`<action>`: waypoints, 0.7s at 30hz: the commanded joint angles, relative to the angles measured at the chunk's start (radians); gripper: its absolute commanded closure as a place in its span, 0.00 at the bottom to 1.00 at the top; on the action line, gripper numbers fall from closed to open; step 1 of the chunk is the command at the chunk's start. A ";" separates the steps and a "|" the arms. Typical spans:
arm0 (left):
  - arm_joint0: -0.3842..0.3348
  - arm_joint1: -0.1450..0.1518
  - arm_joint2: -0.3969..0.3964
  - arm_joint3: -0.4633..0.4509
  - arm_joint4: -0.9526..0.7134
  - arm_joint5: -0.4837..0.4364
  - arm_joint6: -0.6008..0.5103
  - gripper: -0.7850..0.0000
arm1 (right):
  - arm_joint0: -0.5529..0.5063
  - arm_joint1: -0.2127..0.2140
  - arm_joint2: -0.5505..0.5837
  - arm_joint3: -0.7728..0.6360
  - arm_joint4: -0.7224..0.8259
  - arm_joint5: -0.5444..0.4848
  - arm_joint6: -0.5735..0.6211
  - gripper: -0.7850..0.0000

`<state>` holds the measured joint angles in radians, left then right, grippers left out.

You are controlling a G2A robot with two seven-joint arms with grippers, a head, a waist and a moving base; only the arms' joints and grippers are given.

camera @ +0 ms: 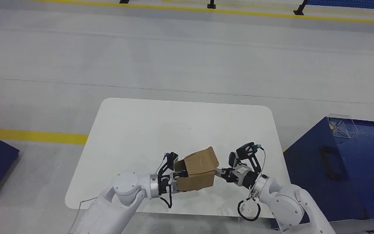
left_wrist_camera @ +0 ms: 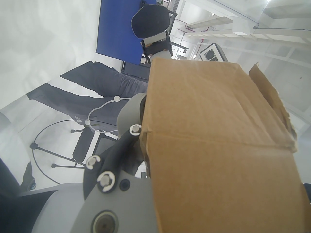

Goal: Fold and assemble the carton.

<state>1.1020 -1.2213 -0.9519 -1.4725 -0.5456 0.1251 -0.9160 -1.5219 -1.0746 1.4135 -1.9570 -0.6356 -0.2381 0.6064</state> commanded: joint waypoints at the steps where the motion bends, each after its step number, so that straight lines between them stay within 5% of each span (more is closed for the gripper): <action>1: -0.002 -0.001 0.003 0.003 0.001 -0.002 0.003 1.00 | -0.001 0.000 0.004 -0.002 0.004 0.000 -0.004 0.00; 11: 0.005 -0.004 0.009 0.004 -0.002 -0.015 0.009 1.00 | -0.027 0.006 0.111 0.002 0.053 0.003 -0.095 0.00; 21: -0.055 -0.030 0.073 0.022 -0.005 -0.014 0.054 1.00 | -0.204 -0.002 0.414 -0.080 -0.002 0.136 -0.504 0.00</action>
<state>1.0587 -1.2469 -0.8886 -1.4533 -0.5500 0.1132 -0.8724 -1.7080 -1.0739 1.7964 -2.0335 -0.6439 -0.1214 0.1497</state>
